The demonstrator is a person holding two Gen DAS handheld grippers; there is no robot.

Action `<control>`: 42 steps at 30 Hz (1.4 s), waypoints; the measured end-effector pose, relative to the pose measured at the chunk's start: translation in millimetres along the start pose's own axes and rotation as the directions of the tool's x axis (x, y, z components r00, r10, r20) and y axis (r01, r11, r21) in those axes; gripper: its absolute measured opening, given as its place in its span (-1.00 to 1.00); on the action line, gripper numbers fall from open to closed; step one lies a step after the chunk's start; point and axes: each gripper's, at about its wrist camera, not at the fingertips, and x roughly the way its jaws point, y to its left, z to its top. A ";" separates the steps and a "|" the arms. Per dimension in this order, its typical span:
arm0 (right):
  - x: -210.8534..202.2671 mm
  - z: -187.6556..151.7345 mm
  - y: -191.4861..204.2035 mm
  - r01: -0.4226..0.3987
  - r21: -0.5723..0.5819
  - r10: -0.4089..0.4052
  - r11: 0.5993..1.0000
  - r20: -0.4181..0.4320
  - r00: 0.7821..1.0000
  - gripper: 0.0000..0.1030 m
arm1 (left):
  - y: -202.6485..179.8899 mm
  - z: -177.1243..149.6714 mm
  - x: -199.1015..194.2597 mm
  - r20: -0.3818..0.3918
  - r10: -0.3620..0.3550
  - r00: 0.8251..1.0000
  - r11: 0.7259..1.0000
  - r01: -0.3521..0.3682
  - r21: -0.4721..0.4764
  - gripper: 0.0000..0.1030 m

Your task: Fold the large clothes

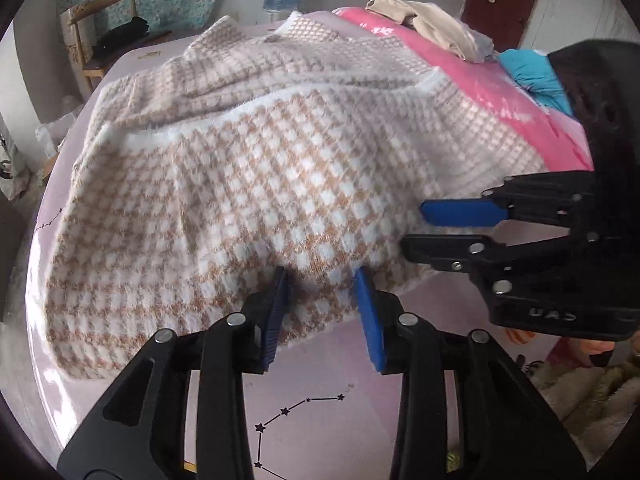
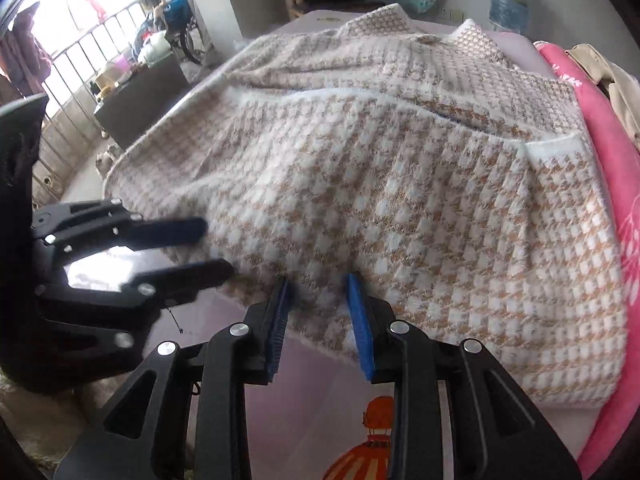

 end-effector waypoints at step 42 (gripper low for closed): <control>-50.0 -59.1 -133.2 0.256 0.412 -0.253 0.875 -0.062 0.966 -0.30 | -6.3 8.4 -0.1 -0.106 0.085 0.991 0.984 -0.100 -0.146 -0.29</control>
